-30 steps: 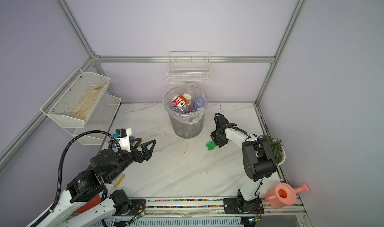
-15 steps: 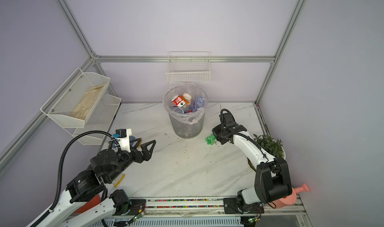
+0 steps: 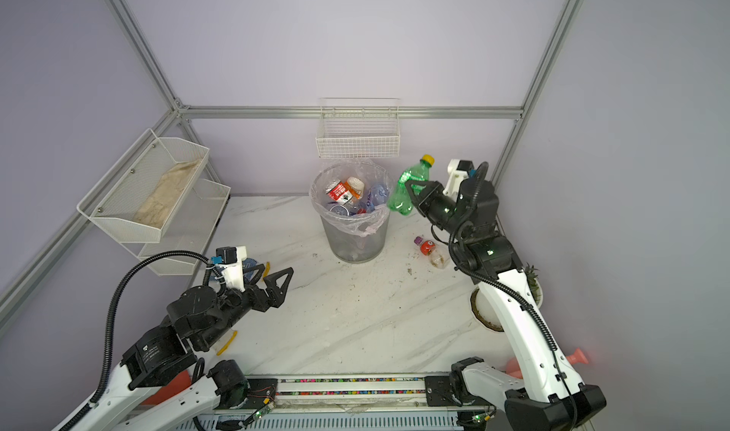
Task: Throw the plastic bottles in the bin
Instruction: 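Grasp the green yellow-capped bottle with the right gripper and lift it, then carry the green bottle over the bin and open the right gripper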
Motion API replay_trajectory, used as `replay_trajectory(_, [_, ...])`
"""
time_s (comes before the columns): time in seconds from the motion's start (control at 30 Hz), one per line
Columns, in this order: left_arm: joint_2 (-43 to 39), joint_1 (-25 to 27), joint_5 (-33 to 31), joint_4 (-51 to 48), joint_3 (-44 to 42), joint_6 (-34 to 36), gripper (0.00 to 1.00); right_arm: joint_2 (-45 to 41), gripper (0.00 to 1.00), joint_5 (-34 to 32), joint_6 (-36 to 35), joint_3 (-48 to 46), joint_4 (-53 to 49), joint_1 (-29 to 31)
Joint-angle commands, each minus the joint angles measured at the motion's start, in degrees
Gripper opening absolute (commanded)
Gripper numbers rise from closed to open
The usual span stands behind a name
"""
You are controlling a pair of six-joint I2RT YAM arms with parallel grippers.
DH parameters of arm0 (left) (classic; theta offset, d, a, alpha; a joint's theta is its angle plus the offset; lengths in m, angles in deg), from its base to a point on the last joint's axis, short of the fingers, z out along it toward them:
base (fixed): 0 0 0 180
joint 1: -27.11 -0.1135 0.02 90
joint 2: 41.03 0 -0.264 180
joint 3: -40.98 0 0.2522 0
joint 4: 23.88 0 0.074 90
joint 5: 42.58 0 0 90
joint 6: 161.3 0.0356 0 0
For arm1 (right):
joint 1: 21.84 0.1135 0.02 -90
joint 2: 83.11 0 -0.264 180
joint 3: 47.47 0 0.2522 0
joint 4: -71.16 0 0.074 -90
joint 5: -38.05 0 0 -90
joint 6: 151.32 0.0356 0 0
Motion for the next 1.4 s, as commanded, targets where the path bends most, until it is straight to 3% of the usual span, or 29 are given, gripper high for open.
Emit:
replay_trajectory(0.0, [-0.13,0.29,-0.46,0.72,-0.42,-0.64,1.0,4.55,0.0,-0.11,-6.63,9.84,-3.18,2.5])
replay_trajectory(0.13, [0.04,0.41,-0.31,0.66,-0.15,-0.69,1.0,16.06,0.0,0.81,-6.58,22.37,-4.55,4.97])
replay_trajectory(0.33, [0.24,0.36,-0.48,0.5,0.09,-1.43,1.0,39.87,0.0,3.31,-6.51,42.24,-15.37,6.0])
replay_trajectory(0.37, [0.24,0.36,-0.42,0.48,0.16,-1.5,1.0,43.1,0.17,3.45,-7.24,44.41,-17.22,6.25])
replay_trajectory(0.43, [0.13,0.4,-0.36,0.38,0.18,-1.45,1.0,47.75,0.78,-0.85,-9.8,50.85,-24.99,7.17])
replay_trajectory(0.47, [-0.02,0.36,-0.36,0.06,0.26,-1.42,1.0,48.88,0.96,-4.67,-11.85,54.42,-28.89,7.96])
replay_trajectory(0.53, [-0.52,0.36,-0.68,-0.33,0.27,-1.27,1.0,47.15,0.97,-9.97,-12.75,54.92,-29.91,9.03])
replay_trajectory(0.67, [-0.64,0.37,-1.16,-0.42,0.09,-0.78,1.0,37.35,0.97,-11.31,-11.72,44.38,-21.28,9.18])
replay_trajectory(0.93, [-1.17,0.36,-1.21,-0.75,-0.13,-0.81,1.0,30.66,0.97,-17.57,-15.11,39.01,-23.82,9.1])
replay_trajectory(1.37, [-0.79,0.37,-1.14,-1.12,-0.25,-0.6,1.0,25.47,0.97,-25.97,-19.68,21.35,-27.78,1.08])
